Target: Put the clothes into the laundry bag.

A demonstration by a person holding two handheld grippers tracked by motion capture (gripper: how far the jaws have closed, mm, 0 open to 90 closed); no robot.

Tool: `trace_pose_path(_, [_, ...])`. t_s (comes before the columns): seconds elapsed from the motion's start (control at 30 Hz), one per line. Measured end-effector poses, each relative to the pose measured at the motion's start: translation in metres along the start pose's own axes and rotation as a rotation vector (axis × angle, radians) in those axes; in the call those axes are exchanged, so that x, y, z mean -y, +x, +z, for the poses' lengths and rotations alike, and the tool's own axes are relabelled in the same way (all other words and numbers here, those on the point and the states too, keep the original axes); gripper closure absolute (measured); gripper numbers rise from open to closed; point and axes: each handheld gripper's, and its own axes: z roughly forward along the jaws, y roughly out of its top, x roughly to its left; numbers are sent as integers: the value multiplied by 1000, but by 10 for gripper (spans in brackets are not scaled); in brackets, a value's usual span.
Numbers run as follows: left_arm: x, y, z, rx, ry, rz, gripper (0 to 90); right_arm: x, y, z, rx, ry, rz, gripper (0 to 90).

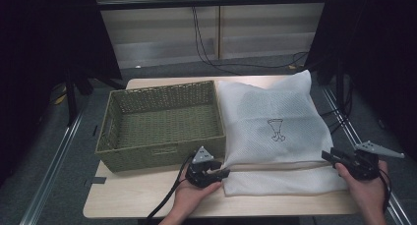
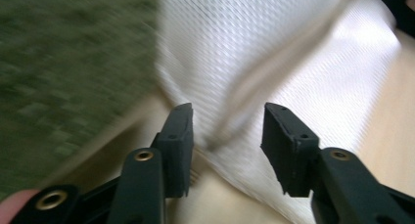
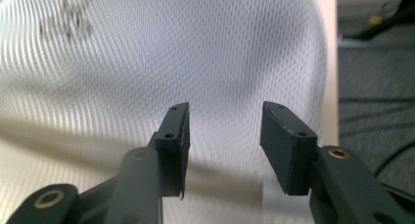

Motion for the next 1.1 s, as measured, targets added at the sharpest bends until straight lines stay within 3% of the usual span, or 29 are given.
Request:
trace_pose_path(0.1, [1,-12,4,-49,21,83,510,14,-4,2,-10,48,5,501])
trace_pose_path(0.13, [2,-14,5,-67,24,101,521,17,-6,4,-20,56,1,522])
trace_pose_path(0.17, [2,-16,5,-95,30,113,552,19,-6,5,-39,68,11,604])
trace_pose_path(0.23, [2,-14,4,-85,19,104,580,18,-5,7,-42,70,4,649])
trace_pose_path(0.37, [3,-5,-6,-6,-28,98,497,7,9,5,-115,34,-10,682])
trace_pose_path(0.43, [6,1,-12,5,-34,89,456,5,18,10,-135,42,-15,613])
trace_pose_path(0.57, [17,13,-32,45,-79,53,359,5,40,29,-185,63,-91,457])
trace_pose_path(0.67, [27,23,-52,41,-112,30,288,0,64,45,-230,53,-156,236])
trace_pose_path(0.77, [35,36,-69,31,-118,1,181,-7,84,56,-284,50,-175,124])
trace_pose_path(0.87, [42,49,-87,20,-126,-24,82,-8,91,62,-344,54,-148,60])
trace_pose_path(0.93, [46,58,-96,5,-127,-32,29,-5,95,67,-362,86,-151,0])
trace_pose_path(0.97, [48,61,-99,8,-125,-29,26,-3,97,67,-368,101,-170,0])
trace_pose_path(1.03, [51,65,-105,-30,-111,-21,3,0,98,67,-377,105,-192,0])
trace_pose_path(1.1, [53,67,-109,-26,-96,-28,6,2,96,66,-398,102,-172,0])
